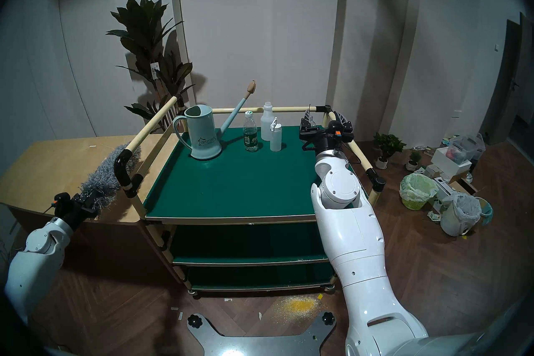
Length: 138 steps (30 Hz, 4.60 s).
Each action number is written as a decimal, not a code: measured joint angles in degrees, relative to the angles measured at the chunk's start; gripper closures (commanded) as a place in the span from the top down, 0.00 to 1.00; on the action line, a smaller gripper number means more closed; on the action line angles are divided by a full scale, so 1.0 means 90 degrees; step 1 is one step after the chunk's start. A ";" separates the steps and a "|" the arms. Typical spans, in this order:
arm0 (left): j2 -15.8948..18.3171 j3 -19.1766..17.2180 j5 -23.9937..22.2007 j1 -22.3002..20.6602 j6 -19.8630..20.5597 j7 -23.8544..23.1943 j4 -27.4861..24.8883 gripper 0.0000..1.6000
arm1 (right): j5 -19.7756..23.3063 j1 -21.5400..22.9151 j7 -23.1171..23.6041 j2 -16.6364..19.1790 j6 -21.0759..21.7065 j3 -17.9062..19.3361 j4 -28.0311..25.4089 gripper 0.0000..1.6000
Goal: Dust the shelf with the duster
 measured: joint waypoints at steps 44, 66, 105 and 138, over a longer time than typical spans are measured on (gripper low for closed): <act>-0.1065 0.1240 0.0400 -0.2197 -0.0602 -0.1039 0.2733 1.00 | -0.0288 -0.0275 -0.0374 0.0240 0.0054 -0.0108 -0.0626 1.00; -0.0806 0.1155 0.1042 -0.1714 -0.0552 -0.0003 0.2137 1.00 | 0.0132 -0.0527 -0.0103 0.0304 0.0176 -0.0032 -0.0685 1.00; -0.0232 0.0309 0.2016 -0.0200 0.0178 0.2629 -0.0394 1.00 | 0.0554 -0.0392 0.0295 0.0432 0.0126 0.0097 -0.0357 1.00; -0.1233 -0.1570 -0.2776 -0.0944 0.2699 0.1606 -0.0294 1.00 | 0.0559 -0.0233 0.0320 0.0417 0.0118 0.0094 -0.0091 1.00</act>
